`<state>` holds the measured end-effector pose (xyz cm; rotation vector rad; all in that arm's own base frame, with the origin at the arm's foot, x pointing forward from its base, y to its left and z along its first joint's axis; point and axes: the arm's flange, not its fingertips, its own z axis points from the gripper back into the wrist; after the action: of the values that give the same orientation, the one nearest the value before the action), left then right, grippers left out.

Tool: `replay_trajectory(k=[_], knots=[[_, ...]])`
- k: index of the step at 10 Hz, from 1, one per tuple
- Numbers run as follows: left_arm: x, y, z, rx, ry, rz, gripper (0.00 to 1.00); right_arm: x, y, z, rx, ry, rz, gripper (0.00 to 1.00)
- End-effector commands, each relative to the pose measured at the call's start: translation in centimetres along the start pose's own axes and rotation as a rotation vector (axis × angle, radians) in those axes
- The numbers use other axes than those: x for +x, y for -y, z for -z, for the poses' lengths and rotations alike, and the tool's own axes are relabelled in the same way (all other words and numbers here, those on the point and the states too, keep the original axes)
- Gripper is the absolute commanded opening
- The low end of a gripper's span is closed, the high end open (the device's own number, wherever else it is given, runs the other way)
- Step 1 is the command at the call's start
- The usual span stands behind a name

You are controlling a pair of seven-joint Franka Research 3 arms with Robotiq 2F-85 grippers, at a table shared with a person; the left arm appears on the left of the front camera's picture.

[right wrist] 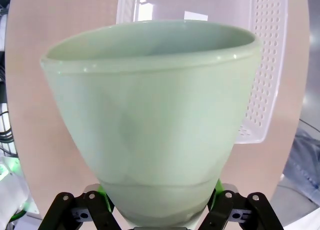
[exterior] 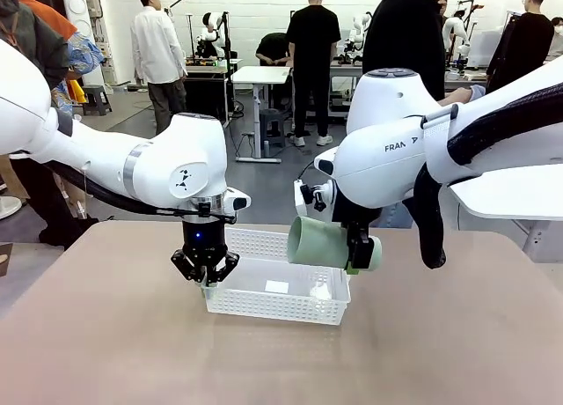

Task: Clean and organize the cups into the basket.
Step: Pick up the Organizing basket and move it to the center of the table, then pick up the Reusable plastic cup from the right side of the table and place it inside the Organizing basket.

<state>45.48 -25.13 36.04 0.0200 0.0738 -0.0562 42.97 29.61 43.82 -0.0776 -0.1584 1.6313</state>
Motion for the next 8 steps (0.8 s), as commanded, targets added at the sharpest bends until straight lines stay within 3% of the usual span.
replay_trajectory(k=[1, 5, 8], knots=[[-0.1, 0.0, 0.0, 0.002, 0.001, 0.005, 0.00, -0.1, -0.1, -0.3, -0.014, -0.004, -0.001, 0.80], [-0.1, 0.0, 0.0, 0.002, 0.001, 0.005, 0.00, -0.2, 0.1, -0.1, -0.001, 0.001, 0.003, 0.81], [-0.1, 0.0, 0.0, 0.002, 0.001, 0.005, 0.00, 3.8, 1.1, 0.8, -0.018, -0.029, 0.046, 0.81]])
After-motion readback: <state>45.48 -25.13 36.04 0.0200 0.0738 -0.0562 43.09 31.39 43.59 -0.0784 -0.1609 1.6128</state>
